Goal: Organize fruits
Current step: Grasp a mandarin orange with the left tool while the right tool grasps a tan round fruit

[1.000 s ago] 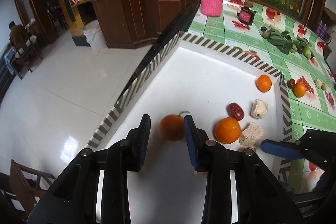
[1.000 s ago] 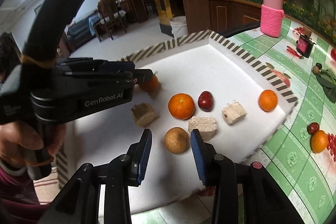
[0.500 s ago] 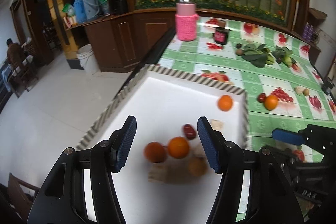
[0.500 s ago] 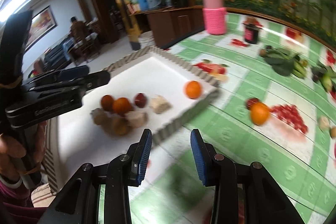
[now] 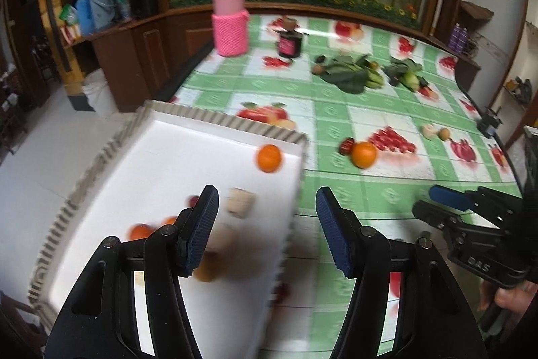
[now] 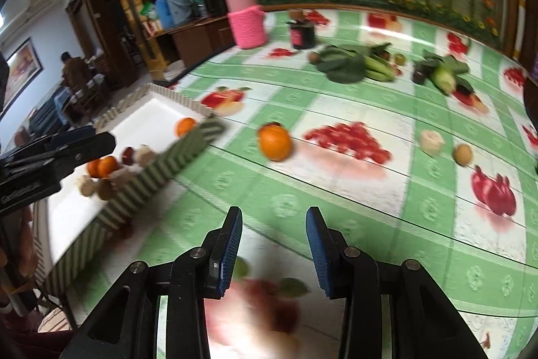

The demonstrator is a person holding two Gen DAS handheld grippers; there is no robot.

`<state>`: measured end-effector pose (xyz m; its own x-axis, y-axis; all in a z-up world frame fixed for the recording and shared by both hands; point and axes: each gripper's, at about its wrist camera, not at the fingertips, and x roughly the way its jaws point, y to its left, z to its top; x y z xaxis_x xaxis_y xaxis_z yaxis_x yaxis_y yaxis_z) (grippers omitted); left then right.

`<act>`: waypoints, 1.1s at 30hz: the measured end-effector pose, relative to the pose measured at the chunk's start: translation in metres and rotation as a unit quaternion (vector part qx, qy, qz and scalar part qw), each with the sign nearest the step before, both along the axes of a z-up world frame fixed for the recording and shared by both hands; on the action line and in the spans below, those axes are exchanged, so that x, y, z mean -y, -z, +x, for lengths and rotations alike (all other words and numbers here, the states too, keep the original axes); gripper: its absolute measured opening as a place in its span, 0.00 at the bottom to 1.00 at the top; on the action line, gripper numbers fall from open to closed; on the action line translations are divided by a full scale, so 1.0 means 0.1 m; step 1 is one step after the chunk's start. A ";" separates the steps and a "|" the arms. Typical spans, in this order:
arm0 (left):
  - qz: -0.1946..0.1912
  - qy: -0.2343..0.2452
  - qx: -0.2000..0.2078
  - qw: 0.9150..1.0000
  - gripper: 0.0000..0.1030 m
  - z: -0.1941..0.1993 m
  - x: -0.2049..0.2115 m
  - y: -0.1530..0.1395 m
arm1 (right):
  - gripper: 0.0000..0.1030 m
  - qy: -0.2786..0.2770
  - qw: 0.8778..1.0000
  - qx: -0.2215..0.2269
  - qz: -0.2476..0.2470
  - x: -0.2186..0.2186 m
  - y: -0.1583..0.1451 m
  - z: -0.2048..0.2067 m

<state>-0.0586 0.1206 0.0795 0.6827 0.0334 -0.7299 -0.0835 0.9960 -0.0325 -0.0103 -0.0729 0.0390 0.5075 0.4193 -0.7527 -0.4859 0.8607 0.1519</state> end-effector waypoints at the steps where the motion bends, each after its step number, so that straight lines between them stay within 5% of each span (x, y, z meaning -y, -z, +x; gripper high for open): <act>1: -0.006 0.005 -0.003 1.000 0.59 0.02 0.05 0.02 | 0.37 0.003 1.000 0.000 -0.003 0.04 0.02 0.03; 25: -0.030 0.038 -0.058 0.997 0.59 0.89 0.91 0.39 | 0.40 0.144 0.989 -0.019 0.007 1.29 0.06 0.69; 33: -0.036 0.023 -0.058 0.997 0.59 1.02 0.90 0.45 | 0.40 0.159 0.986 -0.005 -0.045 1.34 0.08 1.11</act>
<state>0.0435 0.0308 0.0340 0.5933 -0.0509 -0.8034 -0.0454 0.9943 -0.0965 0.1008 -0.2066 0.0313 0.5947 0.1719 -0.7853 -0.1888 0.9794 0.0715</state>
